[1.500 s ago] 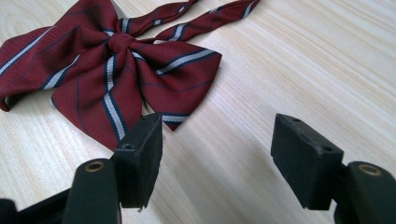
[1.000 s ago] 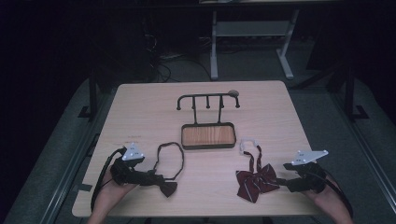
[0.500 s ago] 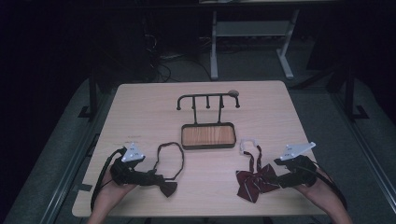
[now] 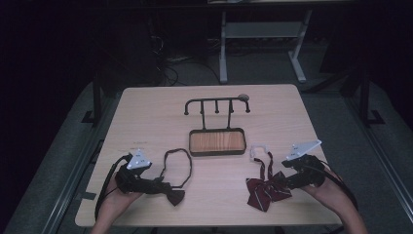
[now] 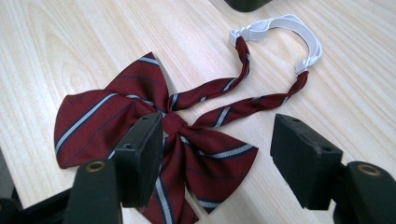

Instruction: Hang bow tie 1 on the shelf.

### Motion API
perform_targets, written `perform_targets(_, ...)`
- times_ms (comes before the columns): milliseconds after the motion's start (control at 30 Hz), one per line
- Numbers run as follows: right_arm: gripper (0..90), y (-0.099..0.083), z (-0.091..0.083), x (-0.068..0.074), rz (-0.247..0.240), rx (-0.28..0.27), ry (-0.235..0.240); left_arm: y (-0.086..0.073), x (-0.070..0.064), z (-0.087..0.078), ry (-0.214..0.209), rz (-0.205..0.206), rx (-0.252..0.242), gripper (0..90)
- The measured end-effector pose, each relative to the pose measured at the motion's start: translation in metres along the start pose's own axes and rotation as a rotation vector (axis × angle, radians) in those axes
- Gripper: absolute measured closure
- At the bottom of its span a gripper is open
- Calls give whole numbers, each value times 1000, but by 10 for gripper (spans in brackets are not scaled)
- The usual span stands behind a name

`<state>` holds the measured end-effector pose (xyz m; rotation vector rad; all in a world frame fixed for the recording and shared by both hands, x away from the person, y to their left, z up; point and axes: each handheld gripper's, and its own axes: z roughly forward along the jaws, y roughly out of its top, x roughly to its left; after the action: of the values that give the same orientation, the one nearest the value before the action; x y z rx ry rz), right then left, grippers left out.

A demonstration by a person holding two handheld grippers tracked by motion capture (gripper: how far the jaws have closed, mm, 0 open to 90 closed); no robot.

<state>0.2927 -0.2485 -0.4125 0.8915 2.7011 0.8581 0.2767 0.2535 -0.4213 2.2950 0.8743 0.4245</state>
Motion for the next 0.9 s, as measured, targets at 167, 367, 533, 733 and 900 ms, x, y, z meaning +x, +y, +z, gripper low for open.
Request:
perform_targets(167, 347, 4, 7, -3, -3, 11, 10, -2, 1, -1, 7, 0, 3, 320)
perform_targets(367, 358, 11, 15, -9, 1, 36, 14, -1, 1, -4, 10, -7, -8, 320)
perform_targets(533, 377, 16, 17, -17, 11, 50, 8, -1, 0, -3, 3, -4, -5, 320)
perform_targets(733, 430, 28, 26, -25, 13, 93, 9, -2, 2, -4, -2, -9, -14, 320)
perform_targets(900, 436, 34, 31, -28, 6, 109, 8, -1, 1, -4, -3, -5, -20, 320)
